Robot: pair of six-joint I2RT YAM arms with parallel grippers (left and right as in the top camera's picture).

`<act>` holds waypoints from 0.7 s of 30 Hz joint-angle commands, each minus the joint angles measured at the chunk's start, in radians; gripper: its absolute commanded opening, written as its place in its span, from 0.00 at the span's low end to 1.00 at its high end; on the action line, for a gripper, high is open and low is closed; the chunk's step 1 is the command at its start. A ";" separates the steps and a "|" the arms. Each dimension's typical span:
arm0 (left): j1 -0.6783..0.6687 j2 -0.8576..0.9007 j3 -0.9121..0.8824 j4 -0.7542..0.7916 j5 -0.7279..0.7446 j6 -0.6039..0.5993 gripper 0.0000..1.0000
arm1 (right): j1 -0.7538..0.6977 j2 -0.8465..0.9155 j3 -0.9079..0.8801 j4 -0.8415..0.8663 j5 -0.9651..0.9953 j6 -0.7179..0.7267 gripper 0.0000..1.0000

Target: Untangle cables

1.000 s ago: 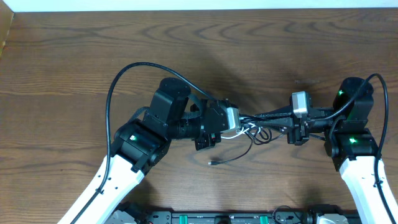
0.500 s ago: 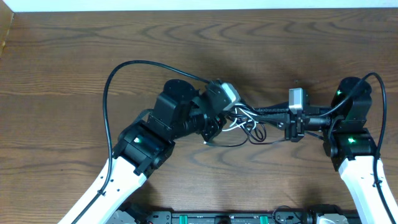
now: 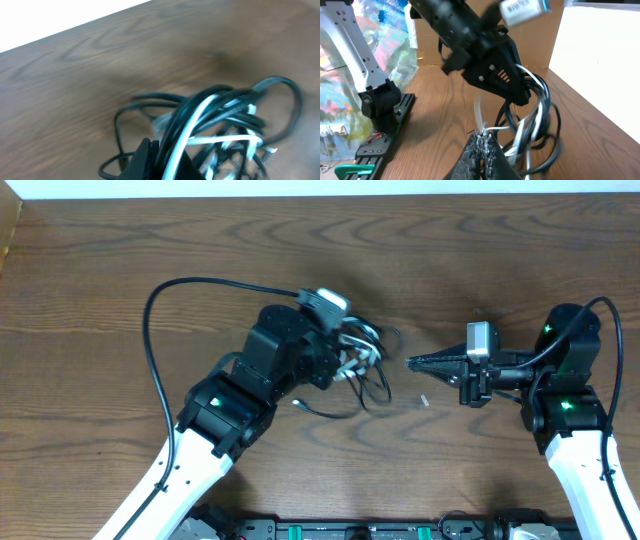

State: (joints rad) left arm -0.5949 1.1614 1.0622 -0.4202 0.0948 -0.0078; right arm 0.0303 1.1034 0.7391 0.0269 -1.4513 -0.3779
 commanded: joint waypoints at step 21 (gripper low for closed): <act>0.007 0.001 0.028 0.140 0.305 0.114 0.07 | -0.032 -0.003 0.016 -0.077 0.125 0.103 0.57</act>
State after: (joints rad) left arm -0.5896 1.1645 1.0622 -0.3065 0.2913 0.0837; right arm 0.0032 1.1034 0.7406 -0.0380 -1.3289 -0.1986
